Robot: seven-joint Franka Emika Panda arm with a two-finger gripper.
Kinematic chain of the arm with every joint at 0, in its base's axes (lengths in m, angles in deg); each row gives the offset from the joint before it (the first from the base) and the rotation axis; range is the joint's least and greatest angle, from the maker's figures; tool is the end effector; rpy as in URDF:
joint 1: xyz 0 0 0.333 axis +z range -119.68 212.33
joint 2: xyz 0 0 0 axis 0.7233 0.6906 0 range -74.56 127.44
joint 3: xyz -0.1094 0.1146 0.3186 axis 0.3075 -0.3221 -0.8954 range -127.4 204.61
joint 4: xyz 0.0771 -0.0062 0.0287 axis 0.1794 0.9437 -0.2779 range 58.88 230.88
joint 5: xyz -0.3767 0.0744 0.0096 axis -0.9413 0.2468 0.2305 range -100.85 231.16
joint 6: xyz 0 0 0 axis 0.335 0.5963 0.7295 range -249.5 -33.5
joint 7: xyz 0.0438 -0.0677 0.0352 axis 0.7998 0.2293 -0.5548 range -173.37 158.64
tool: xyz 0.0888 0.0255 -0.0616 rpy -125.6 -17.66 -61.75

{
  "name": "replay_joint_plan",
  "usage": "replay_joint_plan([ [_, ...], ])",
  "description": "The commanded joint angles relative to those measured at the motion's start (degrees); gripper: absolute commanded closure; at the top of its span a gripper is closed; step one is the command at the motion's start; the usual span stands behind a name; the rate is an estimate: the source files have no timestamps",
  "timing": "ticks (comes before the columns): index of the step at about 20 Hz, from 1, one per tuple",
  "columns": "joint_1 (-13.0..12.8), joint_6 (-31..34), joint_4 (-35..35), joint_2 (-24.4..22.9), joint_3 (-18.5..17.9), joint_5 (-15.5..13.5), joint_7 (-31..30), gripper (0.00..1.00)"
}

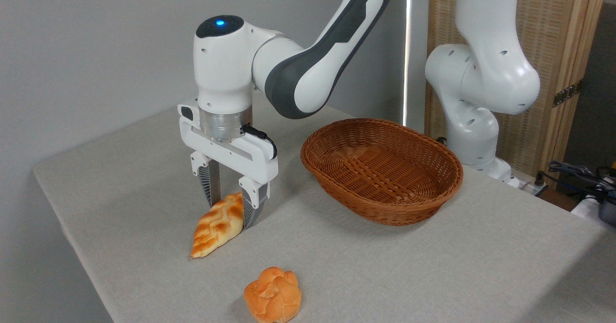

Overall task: Put bread into the basket
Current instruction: 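Close the gripper on the braided bread roll, then lift the braided roll and carry it over the wicker basket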

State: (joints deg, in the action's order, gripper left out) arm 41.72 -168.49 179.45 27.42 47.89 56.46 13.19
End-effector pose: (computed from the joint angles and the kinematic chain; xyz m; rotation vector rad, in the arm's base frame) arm 0.5286 -0.1333 0.4397 2.9267 -0.7526 0.2331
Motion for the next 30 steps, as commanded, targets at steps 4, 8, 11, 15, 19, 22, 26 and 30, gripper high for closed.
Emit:
replay_joint_plan([
  [4,-0.1,-1.5,0.4,0.3,0.0,2.3,-0.6,0.69],
  [8,-0.1,-1.2,0.4,0.3,0.0,2.3,-0.3,0.72],
  [11,-0.1,-0.9,-0.2,0.0,0.0,2.2,-0.5,0.72],
  [15,0.1,9.0,-6.6,-0.9,-0.4,2.2,-0.2,0.70],
  [19,0.6,24.3,-8.7,-7.1,-0.8,2.0,5.6,0.70],
  [22,0.6,35.3,-6.3,-13.3,-2.9,2.2,16.1,0.70],
  [26,0.2,40.2,1.8,-25.2,-5.9,2.3,24.8,0.70],
  [30,-0.5,43.2,11.5,-35.0,-5.9,2.3,30.5,0.67],
])
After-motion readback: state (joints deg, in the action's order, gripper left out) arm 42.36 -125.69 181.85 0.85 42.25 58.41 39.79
